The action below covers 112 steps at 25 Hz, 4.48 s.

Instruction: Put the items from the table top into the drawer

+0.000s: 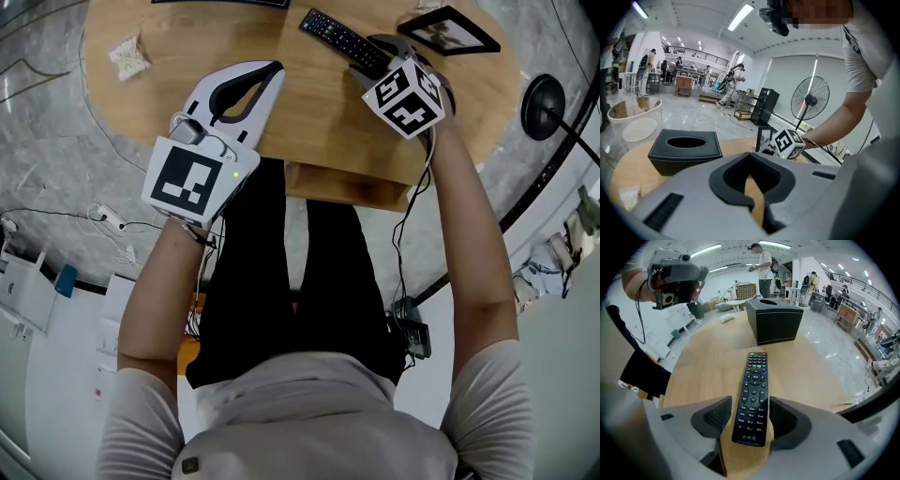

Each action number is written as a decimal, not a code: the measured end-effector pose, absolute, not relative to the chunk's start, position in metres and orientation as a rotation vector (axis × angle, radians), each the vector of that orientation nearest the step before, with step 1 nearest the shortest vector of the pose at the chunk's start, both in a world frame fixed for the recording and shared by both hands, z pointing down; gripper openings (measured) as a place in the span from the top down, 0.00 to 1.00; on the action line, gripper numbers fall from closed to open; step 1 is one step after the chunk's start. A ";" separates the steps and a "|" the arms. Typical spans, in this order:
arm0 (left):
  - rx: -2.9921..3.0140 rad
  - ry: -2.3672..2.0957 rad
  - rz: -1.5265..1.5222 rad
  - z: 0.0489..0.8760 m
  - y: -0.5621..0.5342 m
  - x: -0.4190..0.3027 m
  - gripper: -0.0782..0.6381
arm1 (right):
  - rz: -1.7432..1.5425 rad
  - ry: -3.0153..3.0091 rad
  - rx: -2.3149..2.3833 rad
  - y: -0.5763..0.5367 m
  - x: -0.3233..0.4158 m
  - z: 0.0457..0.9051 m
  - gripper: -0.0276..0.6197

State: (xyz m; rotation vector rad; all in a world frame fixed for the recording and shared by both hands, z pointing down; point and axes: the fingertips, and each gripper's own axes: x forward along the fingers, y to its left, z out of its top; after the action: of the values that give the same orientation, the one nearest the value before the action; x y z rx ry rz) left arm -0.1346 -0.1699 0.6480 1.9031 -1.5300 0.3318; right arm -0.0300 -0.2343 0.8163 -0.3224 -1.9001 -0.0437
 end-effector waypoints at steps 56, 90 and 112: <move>2.234 -1.192 0.408 0.582 -0.106 0.006 0.88 | 0.419 -1.950 0.323 -0.088 0.157 0.729 0.60; 2.129 -1.184 0.448 0.690 -0.002 0.085 0.88 | 0.122 -1.914 -0.141 0.035 0.226 0.838 0.60; 2.087 -1.158 0.448 0.721 0.001 0.083 0.88 | -0.016 -1.790 -0.278 0.022 0.230 0.908 0.60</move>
State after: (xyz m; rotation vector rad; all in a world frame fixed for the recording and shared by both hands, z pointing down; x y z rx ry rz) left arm 0.0833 0.0008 0.7209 2.0872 -1.1576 0.4483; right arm 0.2302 0.0225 0.9077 -0.2782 -1.7901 -0.0161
